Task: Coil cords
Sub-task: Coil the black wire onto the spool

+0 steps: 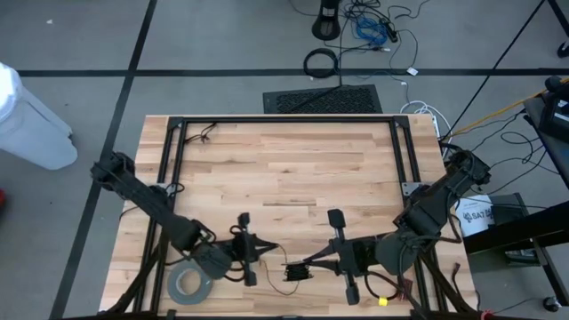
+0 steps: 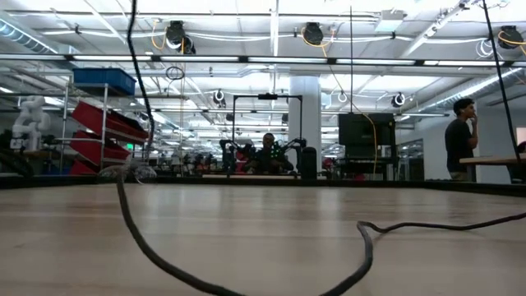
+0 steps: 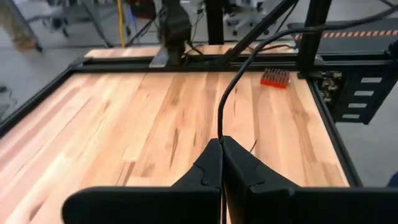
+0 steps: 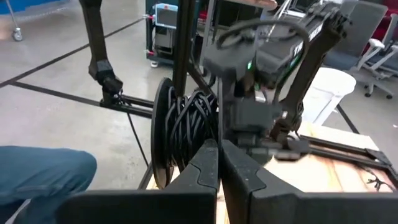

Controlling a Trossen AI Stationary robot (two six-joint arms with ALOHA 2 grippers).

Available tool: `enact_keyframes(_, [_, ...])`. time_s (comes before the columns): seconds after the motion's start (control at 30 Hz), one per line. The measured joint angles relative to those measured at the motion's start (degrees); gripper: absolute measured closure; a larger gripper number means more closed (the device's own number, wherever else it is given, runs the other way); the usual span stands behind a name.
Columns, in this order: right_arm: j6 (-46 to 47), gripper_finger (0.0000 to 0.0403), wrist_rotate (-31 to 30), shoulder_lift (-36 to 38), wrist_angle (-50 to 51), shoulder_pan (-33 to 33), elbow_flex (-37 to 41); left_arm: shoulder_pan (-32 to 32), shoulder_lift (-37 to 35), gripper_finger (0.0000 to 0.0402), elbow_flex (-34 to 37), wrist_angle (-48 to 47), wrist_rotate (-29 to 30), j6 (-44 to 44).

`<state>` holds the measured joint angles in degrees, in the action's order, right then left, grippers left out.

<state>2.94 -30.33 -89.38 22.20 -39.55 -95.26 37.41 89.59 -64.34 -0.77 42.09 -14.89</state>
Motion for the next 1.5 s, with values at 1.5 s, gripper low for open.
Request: enact_keyframes(1.5, [12.1, 0.0403, -2.7, -3.4, 14.6, 0.1, 0.0, 4.5, -13.4, 0.04, 0.0, -22.5, 12.1, -14.8])
